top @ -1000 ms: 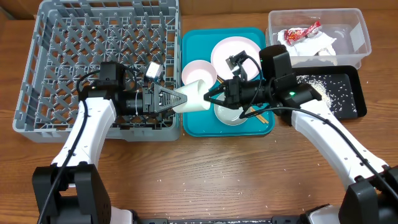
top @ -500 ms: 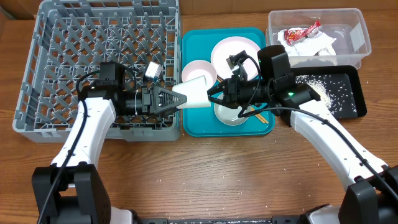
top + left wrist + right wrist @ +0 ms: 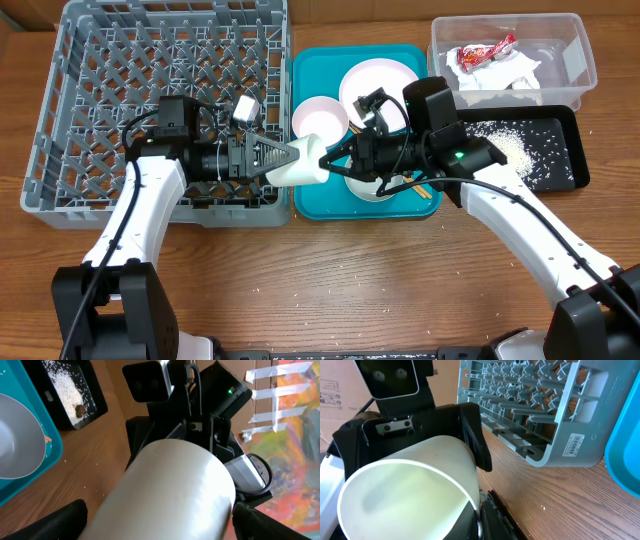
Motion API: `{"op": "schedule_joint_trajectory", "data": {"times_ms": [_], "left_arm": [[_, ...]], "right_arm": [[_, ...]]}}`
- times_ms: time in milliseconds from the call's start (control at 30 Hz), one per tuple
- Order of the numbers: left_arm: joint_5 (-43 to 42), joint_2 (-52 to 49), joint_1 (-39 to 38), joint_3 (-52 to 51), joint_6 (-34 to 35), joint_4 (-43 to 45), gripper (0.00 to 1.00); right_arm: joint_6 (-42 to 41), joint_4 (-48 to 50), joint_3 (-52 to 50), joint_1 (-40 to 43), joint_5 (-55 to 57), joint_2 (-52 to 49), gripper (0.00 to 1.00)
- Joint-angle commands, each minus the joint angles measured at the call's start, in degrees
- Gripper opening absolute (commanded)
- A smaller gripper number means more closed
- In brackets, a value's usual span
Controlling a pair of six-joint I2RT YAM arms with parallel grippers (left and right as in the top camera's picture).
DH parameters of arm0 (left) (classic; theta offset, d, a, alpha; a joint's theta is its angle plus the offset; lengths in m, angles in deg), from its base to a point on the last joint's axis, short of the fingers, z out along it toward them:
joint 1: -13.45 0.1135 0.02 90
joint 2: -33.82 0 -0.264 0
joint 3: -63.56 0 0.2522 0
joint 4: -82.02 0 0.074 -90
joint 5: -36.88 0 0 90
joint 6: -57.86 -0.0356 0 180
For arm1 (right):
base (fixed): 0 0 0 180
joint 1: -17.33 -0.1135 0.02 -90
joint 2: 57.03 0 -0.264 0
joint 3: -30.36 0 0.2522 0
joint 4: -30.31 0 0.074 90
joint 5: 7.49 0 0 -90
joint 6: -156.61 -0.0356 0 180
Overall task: Sort waste into correct bins and load items into the dishwasher
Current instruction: 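Hand the white cup from the right gripper to the left gripper, then place the white cup upside down in the dish rack with the left gripper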
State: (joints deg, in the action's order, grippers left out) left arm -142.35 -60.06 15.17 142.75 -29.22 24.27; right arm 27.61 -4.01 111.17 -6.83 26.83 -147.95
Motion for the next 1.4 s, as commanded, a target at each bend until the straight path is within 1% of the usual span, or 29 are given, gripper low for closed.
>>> {"op": "schedule_joint_trajectory", "data": {"times_ms": [0, 33, 100, 167, 333, 433, 500, 533, 633, 667, 800, 833, 900, 1000, 1133, 1233, 1333, 1367], "left_arm": [[-1.3, -0.1, 0.5, 1.1, 2.4, 0.3, 0.88], [-1.3, -0.2, 0.4, 1.1, 2.5, 0.3, 0.85], [-1.3, -0.2, 0.0, 1.1, 2.5, 0.3, 0.75], [-1.3, -0.1, -0.3, 1.1, 2.4, 0.3, 0.69], [-1.3, -0.2, -1.2, 1.0, 2.4, -0.3, 0.71], [-1.3, -0.2, -1.6, 1.0, 2.4, -0.3, 0.68], [-1.3, -0.1, -1.8, 1.0, 2.5, -0.4, 0.60], [-1.3, -0.2, -1.9, 1.0, 2.5, -0.5, 0.53], [-1.3, -0.1, -1.9, 1.0, 2.5, -1.5, 0.39], [-1.3, -0.1, -1.9, 1.0, 2.5, -1.6, 0.37], [-1.3, -0.2, -1.8, 1.0, 3.1, -1.7, 0.38], [-1.3, -0.2, -1.8, 1.0, 3.1, -1.7, 0.38], [-1.3, -0.1, -1.8, 1.0, 3.1, -1.7, 0.37], [-1.3, -0.1, -1.6, 1.0, 3.1, -1.6, 0.35], [-0.8, -0.1, -0.2, 1.1, 3.1, -0.7, 0.35], [4.2, -0.1, 1.8, 1.4, 5.2, -0.7, 0.35], [13.4, -0.1, 4.0, 2.6, 8.5, -0.8, 0.35], [16.8, 0.1, 4.5, 3.5, 9.4, -1.0, 0.35]], "right_arm": [[0.4, 0.8, -0.3, -0.3, -0.3, 0.1, 0.04], [0.4, 0.8, -0.3, -0.3, -0.2, 0.1, 0.04], [0.4, 0.8, -0.3, -0.3, 0.2, 0.1, 0.04], [0.3, 0.9, -0.3, -0.3, 0.7, 0.1, 0.04], [-0.1, 2.6, -0.3, -0.3, 0.8, 0.1, 0.04], [-0.3, 3.0, -0.3, -0.3, 1.5, 0.1, 0.04], [-0.3, 2.9, -0.3, -0.3, 2.1, 0.1, 0.04], [-0.3, 2.9, -0.3, -0.3, 2.3, 0.1, 0.04], [-0.3, 3.1, -0.3, -0.2, 2.8, 0.1, 0.04], [-0.3, 3.2, -0.3, -0.2, 2.8, 0.1, 0.04], [-0.2, 3.6, -0.3, -0.2, 2.8, 0.1, 0.04], [-0.2, 3.6, -0.3, -0.2, 2.8, 0.1, 0.06], [-0.2, 3.6, -0.3, -0.2, 3.1, 0.1, 0.14], [0.2, 3.8, -0.3, 0.1, 3.2, 0.1, 0.30], [0.9, 3.7, -0.3, 2.0, 3.4, 0.1, 0.45], [2.0, 2.8, -0.3, 4.3, 3.8, 0.1, 0.55], [4.5, -0.5, -0.3, 7.1, 5.2, 0.1, 0.64], [5.3, -2.2, -0.3, 8.0, 5.8, 0.1, 0.64]]}}
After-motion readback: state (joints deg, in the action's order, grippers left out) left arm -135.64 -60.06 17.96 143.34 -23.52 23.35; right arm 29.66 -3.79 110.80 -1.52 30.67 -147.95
